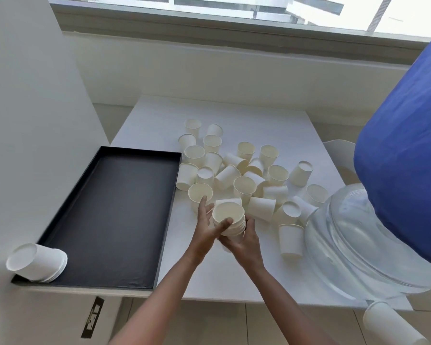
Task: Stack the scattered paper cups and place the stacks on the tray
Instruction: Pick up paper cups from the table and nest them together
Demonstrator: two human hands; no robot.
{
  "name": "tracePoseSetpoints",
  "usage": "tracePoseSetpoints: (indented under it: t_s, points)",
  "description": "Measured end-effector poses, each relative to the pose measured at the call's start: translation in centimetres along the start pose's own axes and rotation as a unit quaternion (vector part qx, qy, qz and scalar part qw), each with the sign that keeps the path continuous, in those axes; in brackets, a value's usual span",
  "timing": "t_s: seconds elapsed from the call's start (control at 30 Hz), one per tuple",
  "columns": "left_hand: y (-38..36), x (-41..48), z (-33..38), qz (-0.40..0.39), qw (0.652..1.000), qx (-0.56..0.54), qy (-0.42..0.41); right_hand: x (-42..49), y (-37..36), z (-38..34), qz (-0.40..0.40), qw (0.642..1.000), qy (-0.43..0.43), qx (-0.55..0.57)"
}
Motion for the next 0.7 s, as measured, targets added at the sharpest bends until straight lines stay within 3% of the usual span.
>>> tracePoseSetpoints:
  t_s: [0.1, 0.2, 0.3, 0.53, 0.6, 0.7]
  points:
    - [1.4, 0.3, -0.3, 0.066, 0.997, -0.029, 0.029, -0.1, -0.4, -0.4, 0.003, 1.000, 0.018, -0.006]
    - [2.8, 0.8, -0.9, 0.108, 0.991, 0.052, 0.060, -0.4, -0.6, -1.3, 0.004, 0.999, 0.049, -0.018]
    - [3.6, 0.7, -0.8, 0.100, 0.988, 0.098, 0.067, -0.7, -1.0, -2.1, 0.003, 0.997, 0.076, -0.027]
    - [5.1, 0.7, -0.2, 0.096, 0.991, 0.087, 0.042, -1.2, -2.4, -3.3, -0.006, 0.992, 0.102, -0.077]
    - [5.6, 0.6, 0.1, 0.108, 0.991, 0.074, 0.030, -1.1, -2.6, -3.4, 0.007, 0.995, 0.078, -0.062]
    - [6.3, 0.5, 0.7, 0.133, 0.989, 0.058, 0.006, -0.7, -3.1, -2.9, 0.005, 0.994, -0.059, 0.088]
Point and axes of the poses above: each hand's wrist, its own x-axis towards the middle knuckle, its own y-axis out of the back of the hand, z = x × y, the point moved 6 cm from there along x, towards the middle knuckle, and after that the axes turned 11 degrees about -y, right-handed, at the moved point
